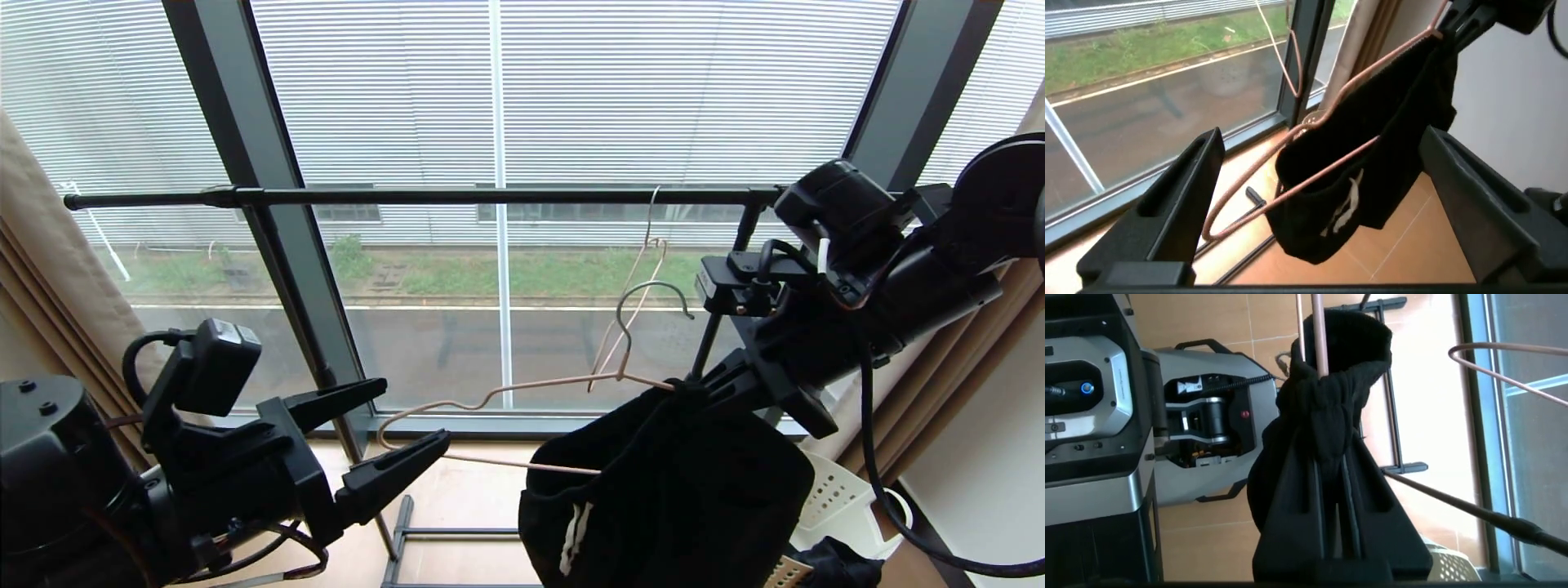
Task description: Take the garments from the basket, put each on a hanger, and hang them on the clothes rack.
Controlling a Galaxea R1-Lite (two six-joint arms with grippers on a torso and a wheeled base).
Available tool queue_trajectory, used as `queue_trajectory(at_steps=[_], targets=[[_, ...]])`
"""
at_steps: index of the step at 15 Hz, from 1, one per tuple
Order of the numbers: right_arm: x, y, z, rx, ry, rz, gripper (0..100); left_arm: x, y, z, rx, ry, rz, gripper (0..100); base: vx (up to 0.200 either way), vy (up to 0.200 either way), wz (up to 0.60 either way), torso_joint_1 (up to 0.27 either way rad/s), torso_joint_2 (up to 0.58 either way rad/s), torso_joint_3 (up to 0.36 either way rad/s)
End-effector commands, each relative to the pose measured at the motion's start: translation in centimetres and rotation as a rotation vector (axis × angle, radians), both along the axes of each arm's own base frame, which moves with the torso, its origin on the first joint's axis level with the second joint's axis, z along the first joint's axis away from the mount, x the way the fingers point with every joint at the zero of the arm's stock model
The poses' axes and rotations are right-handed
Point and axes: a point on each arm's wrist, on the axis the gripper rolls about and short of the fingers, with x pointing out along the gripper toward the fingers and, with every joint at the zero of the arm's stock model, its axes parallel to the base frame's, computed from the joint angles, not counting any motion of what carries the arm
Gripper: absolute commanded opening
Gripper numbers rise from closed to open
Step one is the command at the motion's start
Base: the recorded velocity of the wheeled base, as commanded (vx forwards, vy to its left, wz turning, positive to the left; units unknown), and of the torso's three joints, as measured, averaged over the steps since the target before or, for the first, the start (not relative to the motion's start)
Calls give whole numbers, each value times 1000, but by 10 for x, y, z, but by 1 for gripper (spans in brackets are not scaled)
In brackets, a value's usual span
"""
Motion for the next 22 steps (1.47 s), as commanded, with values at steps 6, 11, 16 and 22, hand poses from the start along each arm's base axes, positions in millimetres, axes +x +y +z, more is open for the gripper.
queue_trajectory(at_steps=[6, 11, 16, 22], targets=[[-3, -28, 29, 95, -91, -60, 0, 16, 48, -26, -146, 295, 94, 100, 0, 0, 0, 0, 0, 0], [-14, -33, 51, 159, -155, -43, 0, 45, 55, -53, -177, 465, 110, 100, 0, 0, 0, 0, 0, 0], [-34, -34, 60, 217, -163, 6, 0, 78, 37, -67, -198, 536, 71, 100, 0, 0, 0, 0, 0, 0], [-54, -15, 59, 220, -152, 108, 0, 87, -17, -76, -157, 528, -110, 100, 0, 0, 0, 0, 0, 0]])
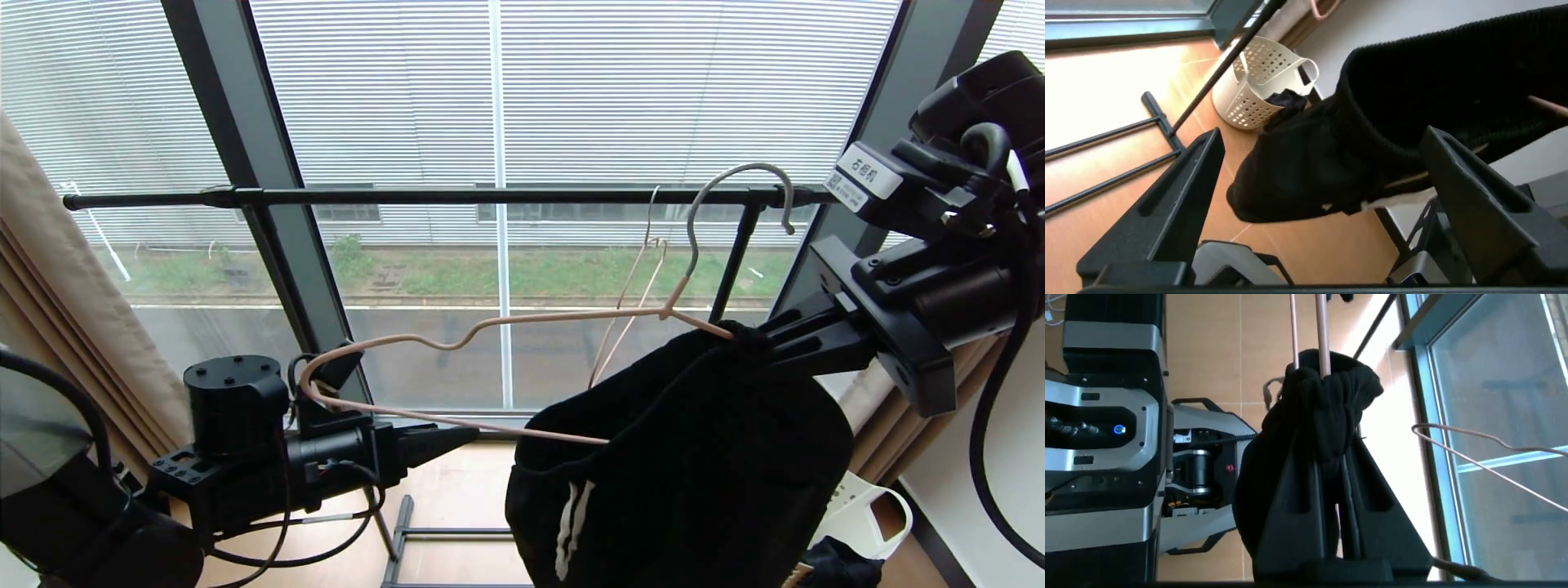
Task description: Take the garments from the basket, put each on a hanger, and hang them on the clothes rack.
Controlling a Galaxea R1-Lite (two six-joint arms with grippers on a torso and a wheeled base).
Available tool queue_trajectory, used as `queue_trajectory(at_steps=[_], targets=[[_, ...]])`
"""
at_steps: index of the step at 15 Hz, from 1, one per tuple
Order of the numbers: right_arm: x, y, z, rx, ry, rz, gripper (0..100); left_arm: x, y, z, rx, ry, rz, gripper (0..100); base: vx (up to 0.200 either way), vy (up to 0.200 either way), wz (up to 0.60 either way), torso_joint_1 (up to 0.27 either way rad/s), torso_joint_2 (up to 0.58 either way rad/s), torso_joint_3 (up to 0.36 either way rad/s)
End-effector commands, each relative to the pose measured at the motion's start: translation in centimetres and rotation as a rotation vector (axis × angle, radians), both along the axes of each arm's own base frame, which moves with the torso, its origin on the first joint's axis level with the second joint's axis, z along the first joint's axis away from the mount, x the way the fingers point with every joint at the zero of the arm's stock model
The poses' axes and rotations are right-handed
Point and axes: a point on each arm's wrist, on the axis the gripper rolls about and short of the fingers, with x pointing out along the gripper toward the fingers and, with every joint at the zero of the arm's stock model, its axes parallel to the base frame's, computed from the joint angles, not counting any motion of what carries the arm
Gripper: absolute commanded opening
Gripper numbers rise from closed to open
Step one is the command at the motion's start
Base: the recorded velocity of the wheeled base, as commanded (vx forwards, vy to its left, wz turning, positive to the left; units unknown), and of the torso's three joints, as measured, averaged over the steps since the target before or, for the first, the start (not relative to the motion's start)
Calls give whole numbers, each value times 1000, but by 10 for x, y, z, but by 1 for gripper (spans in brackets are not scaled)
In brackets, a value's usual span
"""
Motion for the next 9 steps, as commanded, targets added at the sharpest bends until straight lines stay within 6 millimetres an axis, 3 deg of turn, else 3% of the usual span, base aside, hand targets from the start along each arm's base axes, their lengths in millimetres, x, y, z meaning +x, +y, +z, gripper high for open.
queue_trajectory(at_steps=[1, 9], targets=[[-7, 3, 2, 3, -9, 23, 0, 2, -11, -9, 4, 11, -34, 100, 0, 0, 0, 0, 0, 0], [-12, 12, 4, 9, -16, 63, 0, -11, -33, -16, 19, 23, -116, 100, 0, 0, 0, 0, 0, 0]])
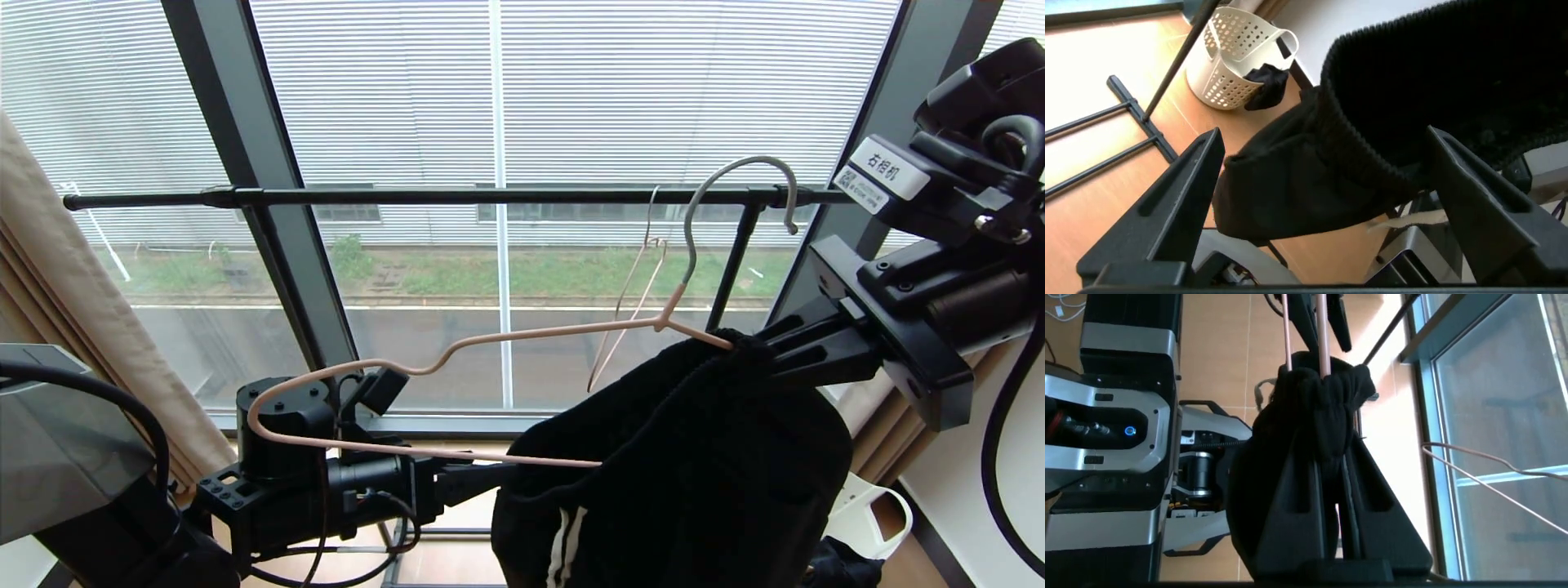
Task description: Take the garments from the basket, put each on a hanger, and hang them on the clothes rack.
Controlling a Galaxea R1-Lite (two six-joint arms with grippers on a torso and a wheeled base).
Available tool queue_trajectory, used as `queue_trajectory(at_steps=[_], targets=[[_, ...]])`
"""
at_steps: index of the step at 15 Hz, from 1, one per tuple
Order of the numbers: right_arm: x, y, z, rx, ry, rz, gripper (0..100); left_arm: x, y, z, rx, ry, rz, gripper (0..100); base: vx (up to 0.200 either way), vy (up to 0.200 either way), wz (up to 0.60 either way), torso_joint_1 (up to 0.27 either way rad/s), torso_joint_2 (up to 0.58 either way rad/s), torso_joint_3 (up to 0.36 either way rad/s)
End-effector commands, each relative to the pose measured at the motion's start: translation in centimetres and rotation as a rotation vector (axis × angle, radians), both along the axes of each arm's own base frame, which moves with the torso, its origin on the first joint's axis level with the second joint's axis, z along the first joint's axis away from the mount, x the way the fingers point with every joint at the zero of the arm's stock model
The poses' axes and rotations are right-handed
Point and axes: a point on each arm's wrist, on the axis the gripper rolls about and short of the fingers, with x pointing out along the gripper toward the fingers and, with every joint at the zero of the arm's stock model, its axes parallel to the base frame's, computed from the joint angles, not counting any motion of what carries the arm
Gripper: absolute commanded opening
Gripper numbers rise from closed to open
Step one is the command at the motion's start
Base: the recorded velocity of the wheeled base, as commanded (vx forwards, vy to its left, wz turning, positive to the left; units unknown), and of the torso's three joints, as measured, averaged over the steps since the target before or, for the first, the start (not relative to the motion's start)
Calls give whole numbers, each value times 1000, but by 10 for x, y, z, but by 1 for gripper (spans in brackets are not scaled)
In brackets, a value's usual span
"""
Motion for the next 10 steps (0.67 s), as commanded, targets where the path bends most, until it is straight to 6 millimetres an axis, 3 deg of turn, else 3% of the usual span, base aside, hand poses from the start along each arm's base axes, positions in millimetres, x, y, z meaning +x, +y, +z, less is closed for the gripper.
queue_trajectory(at_steps=[1, 8, 9, 10], targets=[[-3, 4, 1, 2, -4, 20, 0, 0, -3, 0, -1, -1, -8, 100, 0, 0, 0, 0, 0, 0], [-10, 7, 7, 27, -46, 45, 0, 0, -10, -9, -2, -14, -28, 100, 0, 0, 0, 0, 0, 0], [-12, 7, 9, 30, -48, 48, 0, -1, -12, -10, 3, -15, -24, 0, 0, 0, 0, 0, 0, 0], [-12, 7, 9, 30, -48, 48, 0, -2, -12, -10, 5, -14, -23, 0, 0, 0, 0, 0, 0, 0]])
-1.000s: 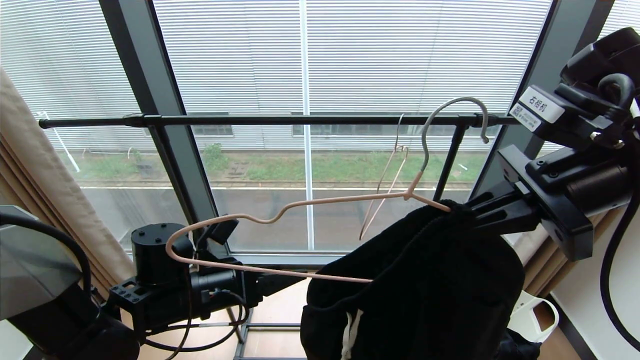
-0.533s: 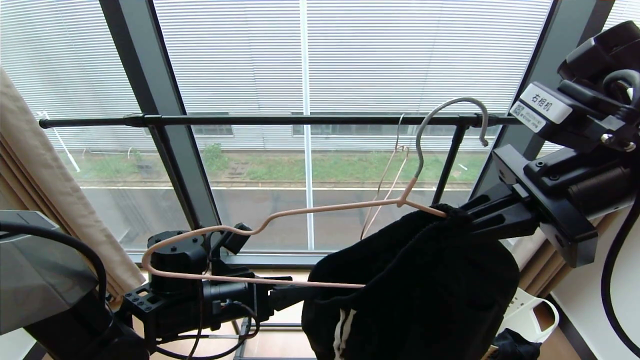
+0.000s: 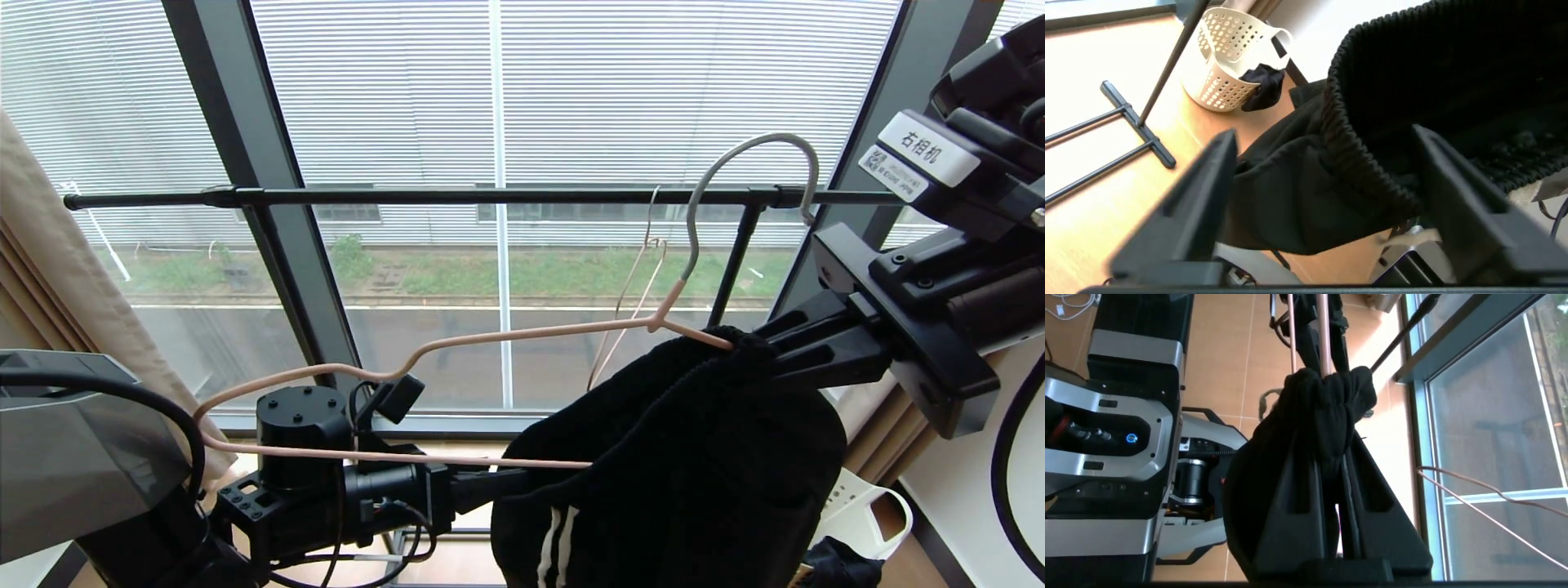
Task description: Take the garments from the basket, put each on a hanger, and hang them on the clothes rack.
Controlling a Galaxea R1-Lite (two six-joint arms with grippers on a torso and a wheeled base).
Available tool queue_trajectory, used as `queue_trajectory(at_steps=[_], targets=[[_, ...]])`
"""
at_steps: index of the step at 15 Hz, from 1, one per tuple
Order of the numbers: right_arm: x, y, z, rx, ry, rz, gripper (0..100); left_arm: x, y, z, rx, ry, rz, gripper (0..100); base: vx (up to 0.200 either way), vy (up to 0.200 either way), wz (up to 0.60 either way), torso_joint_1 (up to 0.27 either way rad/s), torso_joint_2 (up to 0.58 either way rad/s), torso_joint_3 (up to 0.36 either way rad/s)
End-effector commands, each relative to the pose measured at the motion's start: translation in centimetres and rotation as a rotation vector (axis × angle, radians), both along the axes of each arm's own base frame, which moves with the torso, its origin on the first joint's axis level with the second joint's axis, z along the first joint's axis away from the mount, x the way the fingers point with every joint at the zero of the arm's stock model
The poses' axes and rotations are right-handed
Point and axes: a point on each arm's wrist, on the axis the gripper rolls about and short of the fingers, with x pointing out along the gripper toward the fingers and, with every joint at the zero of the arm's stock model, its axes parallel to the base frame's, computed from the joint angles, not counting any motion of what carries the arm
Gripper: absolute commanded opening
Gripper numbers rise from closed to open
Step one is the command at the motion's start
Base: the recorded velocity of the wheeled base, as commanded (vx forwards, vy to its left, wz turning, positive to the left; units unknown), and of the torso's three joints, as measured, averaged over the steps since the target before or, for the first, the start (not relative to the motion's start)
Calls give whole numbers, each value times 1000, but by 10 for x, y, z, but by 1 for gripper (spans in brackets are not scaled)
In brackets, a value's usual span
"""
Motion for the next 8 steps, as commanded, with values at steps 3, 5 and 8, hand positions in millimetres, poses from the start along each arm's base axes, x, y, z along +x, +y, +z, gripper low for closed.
queue_trajectory(at_steps=[3, 5, 8], targets=[[-9, -5, 3, 7, -12, 0, 0, -5, -1, -1, -1, -3, -9, 0, 0, 0, 0, 0, 0, 0], [-14, -13, 4, 9, -18, -21, 0, -7, 6, 5, -13, -24, 11, 0, 0, 0, 0, 0, 0, 0], [-13, -39, 1, 3, -9, -134, 0, -8, 41, 9, -13, -30, 126, 0, 0, 0, 0, 0, 0, 0]])
